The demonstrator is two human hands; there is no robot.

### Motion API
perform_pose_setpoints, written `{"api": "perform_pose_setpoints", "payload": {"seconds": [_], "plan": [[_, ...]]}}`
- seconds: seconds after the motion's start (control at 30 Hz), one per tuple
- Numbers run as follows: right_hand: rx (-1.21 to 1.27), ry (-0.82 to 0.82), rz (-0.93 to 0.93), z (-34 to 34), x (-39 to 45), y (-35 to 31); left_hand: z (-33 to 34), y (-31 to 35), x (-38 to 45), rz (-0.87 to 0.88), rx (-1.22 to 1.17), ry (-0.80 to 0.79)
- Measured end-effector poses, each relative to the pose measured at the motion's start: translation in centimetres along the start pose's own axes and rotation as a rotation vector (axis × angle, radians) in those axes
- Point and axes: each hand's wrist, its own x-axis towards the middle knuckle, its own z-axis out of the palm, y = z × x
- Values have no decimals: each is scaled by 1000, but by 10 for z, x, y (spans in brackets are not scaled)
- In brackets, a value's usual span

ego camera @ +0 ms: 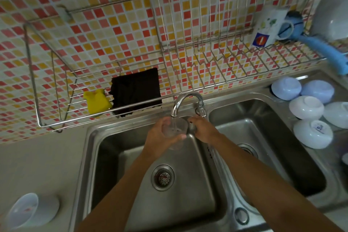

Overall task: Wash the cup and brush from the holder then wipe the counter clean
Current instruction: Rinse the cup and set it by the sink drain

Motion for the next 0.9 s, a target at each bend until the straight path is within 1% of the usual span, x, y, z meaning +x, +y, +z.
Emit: {"api": "perform_pose_setpoints", "payload": {"seconds": [0.07, 0.13, 0.27, 0.37, 0.43, 0.53, 0.73, 0.8, 0.9], "plan": [[8, 19, -5, -1, 0, 0, 1, -2, 1, -20, -4, 16], [7, 16, -7, -1, 1, 0, 2, -3, 0, -21, 21, -16], [14, 17, -22, -2, 3, 4, -4, -11, 1, -35, 26, 49], [-8, 18, -40, -1, 3, 4, -5, -21, -1, -36, 87, -23], [-8, 28, -39, -1, 3, 4, -3, -22, -3, -43, 90, -27], [5, 25, -42, -1, 2, 4, 3, -19, -2, -17, 91, -83], [38, 8, -7, -6, 4, 1, 7, -7, -3, 30, 37, -125], [72, 39, -14, -4, 4, 3, 6, -9, -4, 36, 18, -101], [87, 51, -27, -3, 3, 3, 5, -17, -6, 34, 49, -144]]}}
